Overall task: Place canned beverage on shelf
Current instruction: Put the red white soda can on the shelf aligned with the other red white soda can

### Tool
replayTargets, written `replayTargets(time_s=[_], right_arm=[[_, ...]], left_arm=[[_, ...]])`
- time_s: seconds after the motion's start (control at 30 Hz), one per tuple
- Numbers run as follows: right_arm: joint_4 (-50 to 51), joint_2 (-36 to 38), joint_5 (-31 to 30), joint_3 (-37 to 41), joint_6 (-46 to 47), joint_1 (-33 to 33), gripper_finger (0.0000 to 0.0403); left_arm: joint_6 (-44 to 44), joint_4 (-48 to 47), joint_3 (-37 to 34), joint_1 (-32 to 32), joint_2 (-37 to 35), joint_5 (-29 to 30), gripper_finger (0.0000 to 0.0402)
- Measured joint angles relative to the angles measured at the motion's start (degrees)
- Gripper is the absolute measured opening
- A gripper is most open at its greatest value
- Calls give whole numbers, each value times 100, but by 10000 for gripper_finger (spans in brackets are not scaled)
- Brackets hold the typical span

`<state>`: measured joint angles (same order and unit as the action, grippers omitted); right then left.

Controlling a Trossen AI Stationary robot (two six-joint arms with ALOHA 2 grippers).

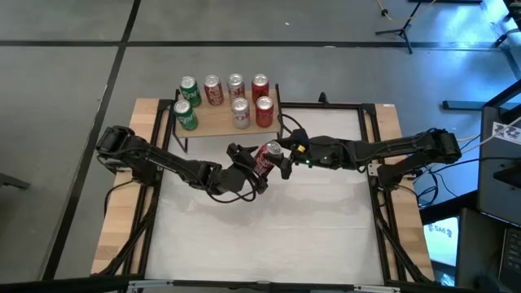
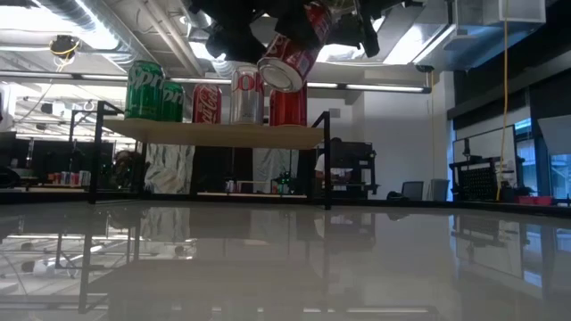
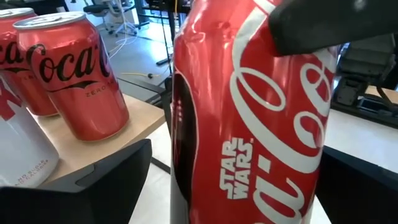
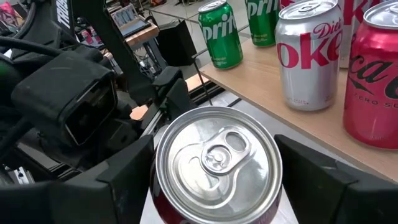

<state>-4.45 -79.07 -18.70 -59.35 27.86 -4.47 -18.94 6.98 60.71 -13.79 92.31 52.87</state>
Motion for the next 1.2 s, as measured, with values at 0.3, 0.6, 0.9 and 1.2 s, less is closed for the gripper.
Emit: replayTargets(time_s=[0.3, 0.6, 0.9, 1.2], right_arm=[[-43, 0, -50, 0, 55, 0, 296], [-31, 0, -290, 0, 211, 0, 296], [42, 0, -365, 4, 212, 4, 296], [39, 0, -402, 9, 215, 2, 296]], left_arm=[[6, 0, 0, 5, 0, 13, 389], [10, -81, 0, 137, 0, -156, 323], [1, -97, 0, 373, -7, -659, 286], [140, -96, 0, 378, -7, -676, 285]])
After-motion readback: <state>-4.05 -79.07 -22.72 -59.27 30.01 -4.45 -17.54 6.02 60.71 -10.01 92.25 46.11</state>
